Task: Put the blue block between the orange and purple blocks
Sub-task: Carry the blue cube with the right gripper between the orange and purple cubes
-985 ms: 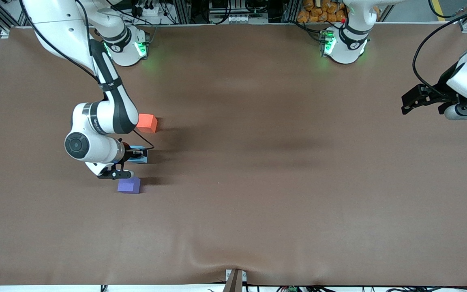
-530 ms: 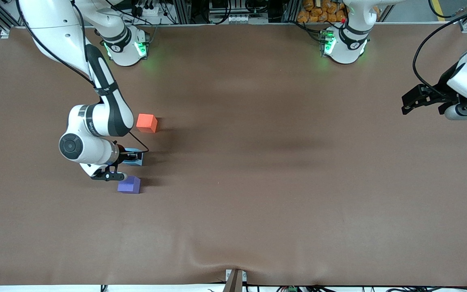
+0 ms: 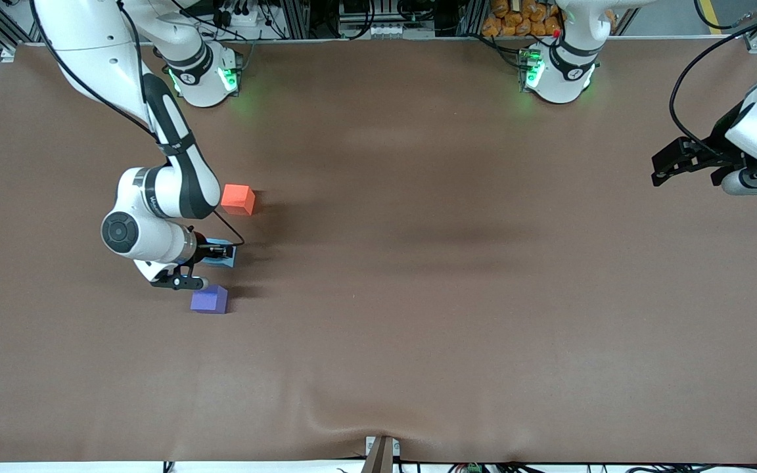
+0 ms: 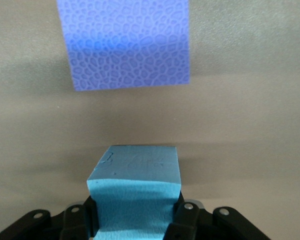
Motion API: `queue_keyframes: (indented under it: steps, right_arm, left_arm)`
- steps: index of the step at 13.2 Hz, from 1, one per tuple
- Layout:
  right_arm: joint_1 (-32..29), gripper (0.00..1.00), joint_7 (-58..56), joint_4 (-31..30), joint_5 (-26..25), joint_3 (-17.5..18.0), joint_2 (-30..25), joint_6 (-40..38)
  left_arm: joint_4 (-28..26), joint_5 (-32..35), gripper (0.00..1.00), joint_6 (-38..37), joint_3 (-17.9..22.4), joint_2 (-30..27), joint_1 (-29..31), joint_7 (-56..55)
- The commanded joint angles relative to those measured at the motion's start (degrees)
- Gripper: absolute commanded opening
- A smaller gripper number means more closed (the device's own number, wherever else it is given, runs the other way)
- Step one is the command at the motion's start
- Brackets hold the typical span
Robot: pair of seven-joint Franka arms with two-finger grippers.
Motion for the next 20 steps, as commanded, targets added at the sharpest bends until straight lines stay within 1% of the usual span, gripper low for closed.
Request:
queue_keyframes:
  steps: [1,11,16,17,18,19,20]
  right_arm:
    - [1.78,0.00,1.38,-2.45,1.21,0.16,-1.92,0.93]
    - [0.90,0.02,0.41,-2.71,1.12,0.07,-2.18,0.67]
    - [-0.24,0.06,-1.52,-3.06,1.03,0.07,-2.53,0.40]
    - [-0.16,0.13,-1.44,-3.06,1.03,0.07,-2.62,0.32]
    - [-0.07,0.47,-1.52,-2.98,1.03,0.07,-2.62,-0.12]
    - [0.02,0.98,-1.44,-2.98,1.03,0.07,-2.88,-0.30]
    - [-0.07,1.00,-1.35,-2.98,1.03,0.07,-3.06,-0.65]
  left_arm:
    - [-0.45,-1.26,1.00,0.40,-0.03,-0.64,0.53,0.65]
    - [-0.36,-1.26,1.00,0.32,0.05,-0.55,0.53,0.74]
    - [-0.45,-1.35,1.00,0.32,0.05,-0.55,0.53,0.74]
    - [-0.45,-1.35,1.00,0.32,0.05,-0.55,0.53,0.65]
    - [-0.45,-1.35,1.00,0.32,0.05,-0.55,0.53,0.65]
    - [-0.45,-1.26,1.00,0.32,0.05,-0.46,0.53,0.74]
    - [-0.45,-1.26,1.00,0.32,0.05,-0.46,0.53,0.74]
